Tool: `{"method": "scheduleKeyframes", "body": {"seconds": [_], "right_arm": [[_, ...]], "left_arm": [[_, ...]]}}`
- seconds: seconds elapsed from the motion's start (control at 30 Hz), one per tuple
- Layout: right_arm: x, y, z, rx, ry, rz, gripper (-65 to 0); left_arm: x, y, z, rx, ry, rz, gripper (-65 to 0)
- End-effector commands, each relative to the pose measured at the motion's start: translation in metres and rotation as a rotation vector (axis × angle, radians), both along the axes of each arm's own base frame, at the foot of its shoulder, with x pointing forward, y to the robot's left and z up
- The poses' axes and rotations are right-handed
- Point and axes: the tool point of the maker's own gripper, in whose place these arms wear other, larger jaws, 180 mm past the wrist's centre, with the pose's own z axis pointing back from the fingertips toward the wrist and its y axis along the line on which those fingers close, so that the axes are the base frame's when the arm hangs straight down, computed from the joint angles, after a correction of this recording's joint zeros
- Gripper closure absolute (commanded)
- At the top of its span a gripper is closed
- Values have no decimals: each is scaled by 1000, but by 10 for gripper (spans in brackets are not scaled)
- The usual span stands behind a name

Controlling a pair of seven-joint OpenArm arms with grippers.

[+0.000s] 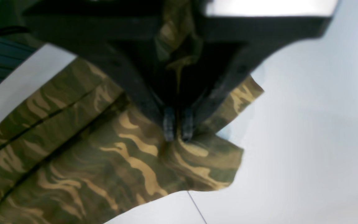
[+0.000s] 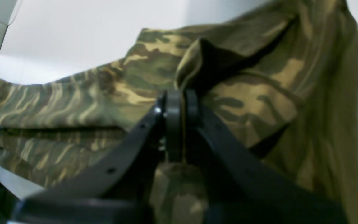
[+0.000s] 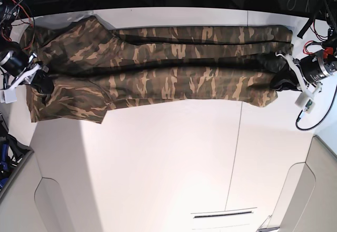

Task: Fold the T-shirt properly
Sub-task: 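Fold the hem over toward the shoulder edge with both grippers, then release the hem and regrasp the folded strip's ends with both grippers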

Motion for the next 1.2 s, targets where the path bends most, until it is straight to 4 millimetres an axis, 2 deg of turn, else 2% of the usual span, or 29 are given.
{"method": "scheduleKeyframes", "body": {"seconds": [0.0, 0.13, 0.37, 0.47, 0.53, 0.7, 0.83, 1.03, 1.17], "right_arm": [[4, -7, 14, 2, -51, -15, 0], [-7, -10, 6, 6, -23, -34, 0], [-25, 5, -21, 13, 50, -51, 0], [-27, 7, -24, 23, 62, -61, -3], [-27, 5, -23, 25, 58, -66, -62], [-33, 0, -19, 64, 80, -79, -64], [-35, -16, -12, 77, 67, -124, -65], [-40, -55, 9, 89, -4, -242, -92], [-45, -77, 20, 90, -44, -313, -92]], "left_arm": [[4, 3, 11, 7, -27, -12, 0], [-4, 4, 3, 19, 11, -15, 0], [-11, 1, -3, 12, 34, -13, 0], [-12, 0, -4, 12, 41, -15, 0], [-14, -2, -3, 19, 45, -26, 0], [-30, -14, -5, 23, 63, -64, 0], [-35, -9, -5, 26, 67, -27, 0], [-29, 10, 7, 19, 20, 63, 0], [-38, 16, 0, 27, 62, 96, -168]]}}
